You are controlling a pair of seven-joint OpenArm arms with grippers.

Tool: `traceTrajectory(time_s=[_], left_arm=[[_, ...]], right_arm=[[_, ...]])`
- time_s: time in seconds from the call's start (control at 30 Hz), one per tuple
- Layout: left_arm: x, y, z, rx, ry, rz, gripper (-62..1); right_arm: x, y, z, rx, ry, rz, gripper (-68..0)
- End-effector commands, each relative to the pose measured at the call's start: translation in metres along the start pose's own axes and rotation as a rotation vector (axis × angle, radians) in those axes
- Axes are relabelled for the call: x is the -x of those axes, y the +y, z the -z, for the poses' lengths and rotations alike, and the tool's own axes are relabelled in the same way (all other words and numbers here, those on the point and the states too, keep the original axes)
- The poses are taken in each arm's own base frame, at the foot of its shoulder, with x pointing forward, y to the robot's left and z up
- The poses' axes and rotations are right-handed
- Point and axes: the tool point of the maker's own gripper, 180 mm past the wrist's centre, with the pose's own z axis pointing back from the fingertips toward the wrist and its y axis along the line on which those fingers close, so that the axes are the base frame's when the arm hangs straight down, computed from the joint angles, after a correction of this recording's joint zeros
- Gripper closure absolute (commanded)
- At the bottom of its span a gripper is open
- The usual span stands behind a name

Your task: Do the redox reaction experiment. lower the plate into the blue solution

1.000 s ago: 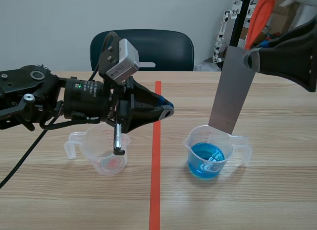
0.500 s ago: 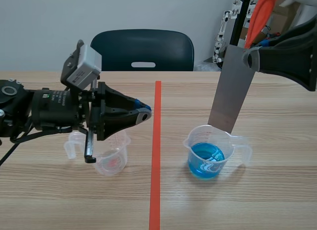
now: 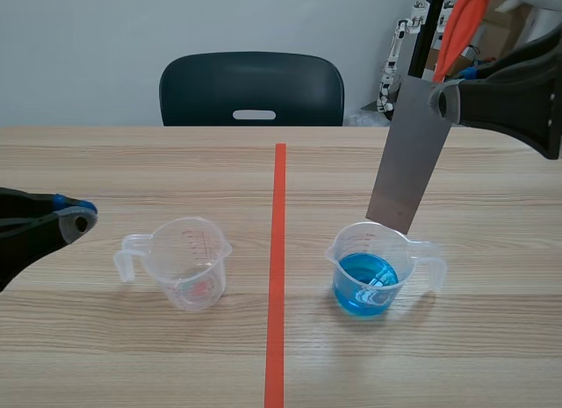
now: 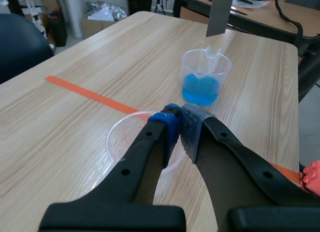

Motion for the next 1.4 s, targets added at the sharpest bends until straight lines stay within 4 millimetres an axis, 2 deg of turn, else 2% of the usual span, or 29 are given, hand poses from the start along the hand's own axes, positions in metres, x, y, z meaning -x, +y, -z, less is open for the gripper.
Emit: traceTrajectory(time_s=[0.0, 0.17, 0.3, 0.4, 0.5, 0.67, 0.9, 1.17, 1.37], left_arm=[[-0.001, 0.002, -0.009, -0.038, -0.029, -0.003, -2.5], [0.007, 0.007, -0.051, -0.181, -0.089, -0.02, -2.6], [0.02, 0.002, -0.085, -0.292, -0.139, -0.063, -2.7], [0.036, -0.016, -0.1, -0.309, -0.139, -0.018, -2.7], [0.051, -0.04, -0.105, -0.287, -0.141, 0.02, -2.7], [0.078, -0.074, -0.097, -0.233, -0.121, 0.005, -2.7], [0.1, -0.119, -0.063, -0.143, -0.129, 0.091, -2.7], [0.098, -0.14, -0.028, -0.149, -0.221, 0.139, -3.0], [0.078, -0.136, -0.005, -0.192, -0.332, 0.171, -3.0]], right_arm=[[-0.014, 0.002, 0.0, -0.01, -0.043, -0.022, -0.6], [-0.015, 0.001, -0.001, -0.006, -0.052, -0.03, -0.6], [-0.016, 0.001, -0.001, -0.003, -0.055, -0.038, -0.6], [-0.016, 0.0, -0.001, -0.002, -0.058, -0.036, -0.6], [-0.016, -0.002, -0.001, 0.003, -0.066, -0.032, -0.6], [-0.011, -0.009, -0.002, 0.034, -0.067, -0.045, -0.6], [-0.007, -0.013, -0.001, 0.053, -0.073, -0.047, -0.6], [0.009, 0.002, 0.011, 0.008, -0.042, -0.054, -0.6], [0.017, 0.007, 0.016, -0.007, -0.051, -0.064, -0.6]])
